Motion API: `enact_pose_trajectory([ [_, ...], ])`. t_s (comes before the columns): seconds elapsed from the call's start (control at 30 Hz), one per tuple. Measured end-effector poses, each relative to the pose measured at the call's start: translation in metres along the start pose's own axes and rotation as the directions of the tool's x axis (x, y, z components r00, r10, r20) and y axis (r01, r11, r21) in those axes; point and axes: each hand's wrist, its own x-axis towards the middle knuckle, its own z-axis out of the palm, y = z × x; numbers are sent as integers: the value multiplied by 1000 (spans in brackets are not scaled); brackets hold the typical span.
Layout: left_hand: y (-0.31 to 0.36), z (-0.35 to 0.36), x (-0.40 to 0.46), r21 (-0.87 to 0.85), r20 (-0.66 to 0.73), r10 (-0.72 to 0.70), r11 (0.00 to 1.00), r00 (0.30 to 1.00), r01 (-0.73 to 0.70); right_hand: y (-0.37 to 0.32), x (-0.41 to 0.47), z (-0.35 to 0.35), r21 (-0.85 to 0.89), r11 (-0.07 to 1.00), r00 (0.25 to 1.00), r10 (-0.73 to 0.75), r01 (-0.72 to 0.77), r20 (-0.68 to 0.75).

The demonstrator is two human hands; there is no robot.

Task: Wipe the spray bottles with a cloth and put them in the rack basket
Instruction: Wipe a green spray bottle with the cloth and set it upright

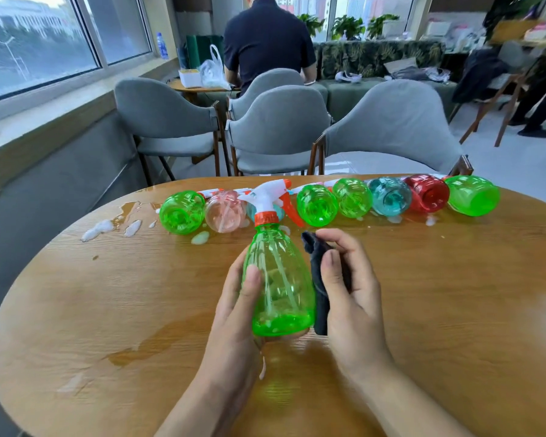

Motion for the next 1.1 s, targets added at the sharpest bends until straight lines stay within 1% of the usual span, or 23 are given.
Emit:
enact_pose_trajectory([
  [0.03, 1, -2, 2, -20, -35, 5, 1000, 999, -6, -2, -1, -6, -136, 979, 986, -142, 152, 82],
  [0.07, 1, -5, 4, -46, -54, 1, 999, 999, -3, -3, -3, -11, -271, 898, 930, -294, 348, 221],
  [0.1, 1, -8, 4, -67, -61, -9, 998, 998, 5, -2, -4, -17, -358, 767, 834, -401, 532, 380],
  [0.13, -1, -12, 5, -67, -59, -17, 998, 998, 13, -1, -6, -20, -396, 638, 736, -445, 660, 510],
  [0.17, -1, -13, 4, -46, -56, -19, 999, 998, 17, 1, -7, -23, -411, 550, 673, -452, 727, 585],
  [0.2, -2, -15, 3, -29, -57, -14, 1000, 998, 12, 3, -8, -23, -418, 504, 644, -454, 756, 616],
  [0.23, -2, -16, 2, -12, -55, -4, 1000, 998, 3, 6, -9, -23, -422, 492, 639, -459, 761, 617],
  [0.3, -2, -16, 2, 46, -52, 43, 998, 998, -40, 8, -9, -21, -438, 522, 675, -469, 732, 570],
  [0.37, -2, -16, 2, 122, -21, 95, 988, 995, -91, 5, -6, -18, -451, 583, 733, -464, 675, 497],
  [0.47, -5, -16, 1, 191, 40, 145, 970, 989, -150, -1, 4, -16, -438, 707, 825, -402, 556, 397],
  [0.57, -8, -12, -3, 221, 96, 134, 963, 986, -153, -5, 19, -17, -428, 789, 890, -321, 440, 322],
  [0.67, -13, -9, -1, 200, 84, 109, 972, 991, -123, -4, 22, -18, -394, 849, 925, -251, 352, 285],
  [0.7, -14, -9, 0, 187, 68, 102, 976, 992, -113, -4, 18, -18, -380, 856, 928, -260, 349, 268],
  [0.73, -15, -10, 2, 170, 49, 95, 980, 994, -102, -5, 13, -19, -382, 843, 919, -297, 380, 259],
  [0.77, -14, -10, 3, 139, 24, 80, 987, 996, -83, -5, 6, -19, -399, 807, 896, -348, 435, 274],
  [0.83, -8, -10, 3, 40, -43, 8, 999, 999, -6, -3, -8, -21, -426, 696, 812, -437, 578, 388],
  [0.9, -5, -13, 3, 6, -37, -29, 1000, 999, 29, 1, -17, -23, -435, 589, 727, -473, 681, 498],
  [0.93, -4, -14, 4, 11, -29, -22, 1000, 999, 22, 3, -18, -23, -439, 564, 710, -478, 700, 517],
  [1.0, -3, -14, 4, 29, -15, 6, 1000, 1000, -6, 3, -15, -22, -443, 585, 730, -479, 679, 487],
  [1.1, -4, -16, 2, 75, 44, 31, 997, 999, -35, -1, -7, -19, -409, 701, 806, -440, 584, 395],
])
